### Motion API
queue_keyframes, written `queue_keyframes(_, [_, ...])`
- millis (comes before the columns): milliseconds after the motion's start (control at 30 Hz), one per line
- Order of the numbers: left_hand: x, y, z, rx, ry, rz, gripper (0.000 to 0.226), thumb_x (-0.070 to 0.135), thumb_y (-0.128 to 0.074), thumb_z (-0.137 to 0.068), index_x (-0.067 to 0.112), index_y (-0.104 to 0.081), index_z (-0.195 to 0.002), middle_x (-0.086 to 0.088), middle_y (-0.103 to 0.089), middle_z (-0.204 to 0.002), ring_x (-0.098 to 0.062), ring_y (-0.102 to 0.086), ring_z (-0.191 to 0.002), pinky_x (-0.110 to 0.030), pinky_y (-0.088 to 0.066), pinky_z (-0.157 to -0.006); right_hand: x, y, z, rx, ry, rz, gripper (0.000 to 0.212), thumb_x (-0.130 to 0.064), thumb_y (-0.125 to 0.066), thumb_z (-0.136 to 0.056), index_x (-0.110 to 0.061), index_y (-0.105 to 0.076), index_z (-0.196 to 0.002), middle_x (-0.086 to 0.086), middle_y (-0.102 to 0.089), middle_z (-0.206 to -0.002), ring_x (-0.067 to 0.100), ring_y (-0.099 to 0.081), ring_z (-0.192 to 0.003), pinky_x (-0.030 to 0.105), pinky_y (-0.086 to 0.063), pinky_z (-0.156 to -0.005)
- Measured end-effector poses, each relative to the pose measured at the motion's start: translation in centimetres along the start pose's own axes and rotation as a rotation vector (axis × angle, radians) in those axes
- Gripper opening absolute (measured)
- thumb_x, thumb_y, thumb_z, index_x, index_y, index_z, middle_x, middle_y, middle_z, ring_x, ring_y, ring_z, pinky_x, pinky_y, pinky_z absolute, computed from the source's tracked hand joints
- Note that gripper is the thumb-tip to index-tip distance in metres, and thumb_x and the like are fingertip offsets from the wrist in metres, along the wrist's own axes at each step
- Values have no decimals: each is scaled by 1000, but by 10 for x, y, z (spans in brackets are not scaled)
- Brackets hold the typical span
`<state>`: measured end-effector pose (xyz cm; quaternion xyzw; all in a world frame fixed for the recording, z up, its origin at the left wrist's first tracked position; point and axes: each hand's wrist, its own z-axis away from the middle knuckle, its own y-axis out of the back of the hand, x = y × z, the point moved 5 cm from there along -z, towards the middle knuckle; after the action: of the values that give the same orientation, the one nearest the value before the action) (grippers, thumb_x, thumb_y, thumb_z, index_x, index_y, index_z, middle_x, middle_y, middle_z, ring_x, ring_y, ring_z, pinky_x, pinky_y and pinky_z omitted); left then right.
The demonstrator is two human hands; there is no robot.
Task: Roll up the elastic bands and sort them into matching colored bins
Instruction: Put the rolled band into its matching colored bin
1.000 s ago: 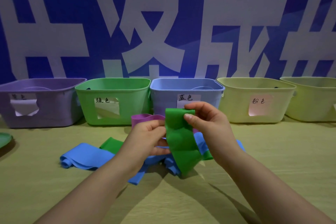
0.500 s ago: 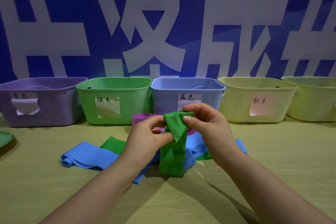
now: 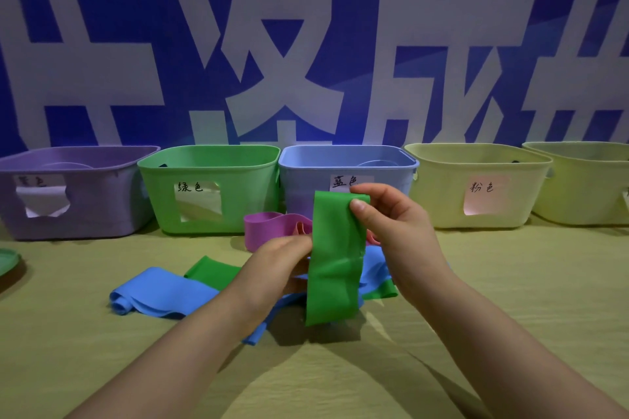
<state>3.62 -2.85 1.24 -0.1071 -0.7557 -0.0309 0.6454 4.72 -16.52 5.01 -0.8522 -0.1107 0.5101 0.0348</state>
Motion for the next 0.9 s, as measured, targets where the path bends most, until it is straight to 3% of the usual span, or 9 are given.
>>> queue_keyframes(133, [-9,-1,-1,-43,93,101,32,33,-47,-79,14,-68,-94,-11,-71,-88,-21,-68,-76,-36,-54,-69,0,3,-1,24,3,40,18,-3,-59,-85,-20,-64,-86,-9,-65,-67,7,-60,-65,22,-45,-51])
queue_keyframes(267, [-7,3,-3,-14,93,59,26,19,-43,-94,6,-66,-100,-15,-71,-90,-23,-69,-74,-37,-57,-64,3,3,-1,39,8,7,18,0,-60,-83,-18,-65,-85,3,-63,-74,14,-60,-72,25,-51,-60])
queue_keyframes(367, [-9,3,-2,-36,99,-43,18,3,-51,-89,6,-67,-97,-12,-72,-89,-17,-69,-71,-30,-58,-61,5,-3,1,2,13,53,19,-1,-60,-84,-19,-66,-84,7,-60,-76,14,-58,-71,24,-48,-57])
queue_keyframes(500, [-4,-1,-1,-71,27,-97,29,-4,-60,-83,16,-66,-103,0,-73,-93,-13,-68,-78,-27,-57,-64,4,-2,1,13,16,40,19,-1,-60,-84,-19,-66,-84,2,-63,-72,9,-60,-68,19,-49,-55])
queue_keyframes(600, [-11,-4,-1,-153,33,-252,38,24,-74,-74,44,-61,-104,10,-66,-108,-13,-66,-91,-34,-57,-76,3,-1,1,19,21,44,19,-1,-59,-84,-18,-65,-84,-4,-64,-68,7,-60,-66,19,-48,-54])
queue_keyframes(667, [-17,-4,0,-194,79,-267,35,38,-76,-68,55,-62,-95,8,-63,-114,-15,-62,-98,-35,-55,-81,3,-1,1,29,17,38,19,-1,-59,-84,-19,-65,-83,-9,-64,-64,5,-60,-64,18,-48,-53])
queue_keyframes(733, [-22,-2,-2,-173,113,-205,22,39,-72,-73,48,-67,-93,-2,-61,-117,-15,-61,-99,-28,-54,-74,3,3,-1,58,6,12,18,-3,-58,-85,-20,-65,-84,-8,-66,-67,8,-61,-67,24,-49,-58])
queue_keyframes(800, [-26,3,-6,-124,139,-187,11,29,-61,-87,30,-70,-94,-3,-65,-110,-13,-62,-96,-24,-53,-70,1,9,-4,90,-11,-39,16,-6,-57,-86,-20,-65,-85,-5,-67,-73,11,-62,-67,32,-50,-61])
queue_keyframes(900, [-34,8,-7,-133,198,-254,26,30,-50,-94,16,-71,-87,0,-72,-93,-12,-64,-94,-30,-49,-88,0,12,-6,103,-39,-67,15,-8,-57,-87,-20,-65,-87,3,-67,-79,14,-62,-69,38,-51,-65])
